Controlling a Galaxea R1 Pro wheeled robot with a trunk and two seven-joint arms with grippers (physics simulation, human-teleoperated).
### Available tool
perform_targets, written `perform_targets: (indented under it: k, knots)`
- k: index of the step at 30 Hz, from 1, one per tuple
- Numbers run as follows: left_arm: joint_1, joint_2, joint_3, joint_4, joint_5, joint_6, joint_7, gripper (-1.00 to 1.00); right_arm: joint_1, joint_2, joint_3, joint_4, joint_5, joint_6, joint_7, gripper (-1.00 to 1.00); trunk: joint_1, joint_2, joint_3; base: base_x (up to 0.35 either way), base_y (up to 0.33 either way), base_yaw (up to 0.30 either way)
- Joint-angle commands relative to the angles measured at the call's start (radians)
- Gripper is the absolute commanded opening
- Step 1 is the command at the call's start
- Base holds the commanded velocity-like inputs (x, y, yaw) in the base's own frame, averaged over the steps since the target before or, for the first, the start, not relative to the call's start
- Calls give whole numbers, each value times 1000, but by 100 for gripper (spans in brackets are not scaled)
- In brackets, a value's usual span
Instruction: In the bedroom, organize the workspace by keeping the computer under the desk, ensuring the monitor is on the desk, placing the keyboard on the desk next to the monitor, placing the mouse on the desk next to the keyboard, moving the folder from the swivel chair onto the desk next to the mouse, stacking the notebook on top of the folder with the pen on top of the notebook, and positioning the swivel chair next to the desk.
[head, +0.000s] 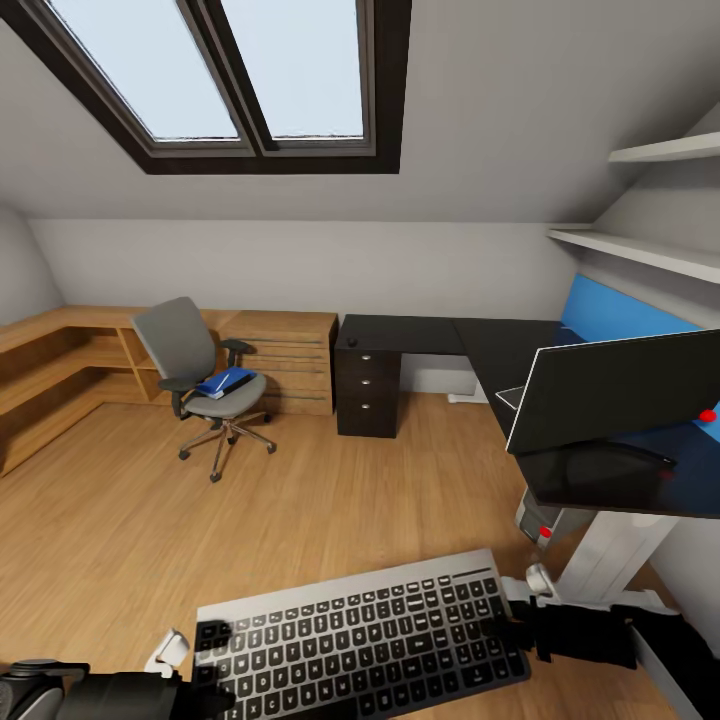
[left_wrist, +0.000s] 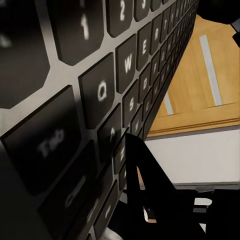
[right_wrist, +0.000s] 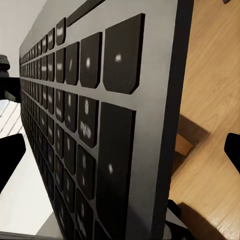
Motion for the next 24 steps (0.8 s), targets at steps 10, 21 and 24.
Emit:
perform_targets:
  k: [10, 21, 24]
  knots:
    - [-1, -6, -2, 0, 5, 6, 1, -100, -1, 15, 3, 9, -7, 10, -21, 100, 1, -2, -2, 0, 0, 0]
    - [-1, -8, -2, 0, 5, 6, 1, -100, -1, 16, 3, 10, -7, 10, -22, 100, 1, -2, -2, 0, 0, 0]
    - [-1, -8, -2, -1, 5, 6, 1, -100, -1, 16, 3, 10, -7, 10, -22, 100, 1, -2, -2, 0, 0, 0]
